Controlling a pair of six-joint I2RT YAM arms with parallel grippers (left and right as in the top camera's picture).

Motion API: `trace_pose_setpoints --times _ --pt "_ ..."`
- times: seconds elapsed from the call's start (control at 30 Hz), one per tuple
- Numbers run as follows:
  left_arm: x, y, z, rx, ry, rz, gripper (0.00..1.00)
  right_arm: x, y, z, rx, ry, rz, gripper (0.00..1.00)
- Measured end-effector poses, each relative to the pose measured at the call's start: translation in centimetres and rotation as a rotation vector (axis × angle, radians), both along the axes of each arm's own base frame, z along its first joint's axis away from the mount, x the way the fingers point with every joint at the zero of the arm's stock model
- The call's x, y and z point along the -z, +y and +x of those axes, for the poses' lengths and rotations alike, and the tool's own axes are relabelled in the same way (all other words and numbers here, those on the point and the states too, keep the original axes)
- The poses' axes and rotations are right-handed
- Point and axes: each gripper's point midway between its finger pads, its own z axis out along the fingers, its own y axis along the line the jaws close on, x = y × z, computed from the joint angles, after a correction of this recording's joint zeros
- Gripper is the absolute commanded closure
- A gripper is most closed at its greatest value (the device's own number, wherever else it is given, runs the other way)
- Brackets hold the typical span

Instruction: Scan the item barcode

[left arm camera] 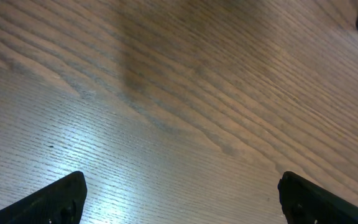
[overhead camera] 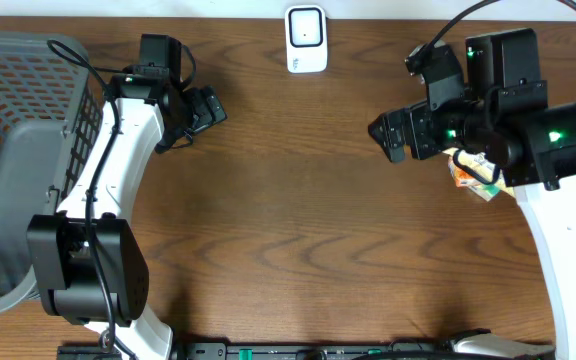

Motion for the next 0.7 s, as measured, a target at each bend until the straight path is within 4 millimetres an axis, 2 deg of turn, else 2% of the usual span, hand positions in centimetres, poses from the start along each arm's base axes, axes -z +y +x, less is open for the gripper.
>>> trace_pose_setpoints --times 0.13,0.23,0.37,0.5,0.7 --pt "0.0 0.0 0.0 0.000 0.000 0.000 0.02 0.1 -0.6 1.3 0.020 -0.129 0.004 0.01" --pt "0.0 0.0 0.0 0.000 0.000 0.000 0.02 0.2 -1.9 1.4 0.056 -0.242 0.018 0.01" --pt "0.0 0.0 0.0 0.000 0.000 0.000 0.03 1.1 -4.1 0.2 0.114 -0.347 0.026 0.01" --pt "0.0 0.0 0.0 0.000 0.000 0.000 0.02 2.8 -6.4 -2.1 0.175 -0.425 0.025 0.01" --pt "0.0 0.0 0.0 0.000 0.000 0.000 0.02 4.4 -8.4 -5.0 0.234 -0.610 0.038 0.01"
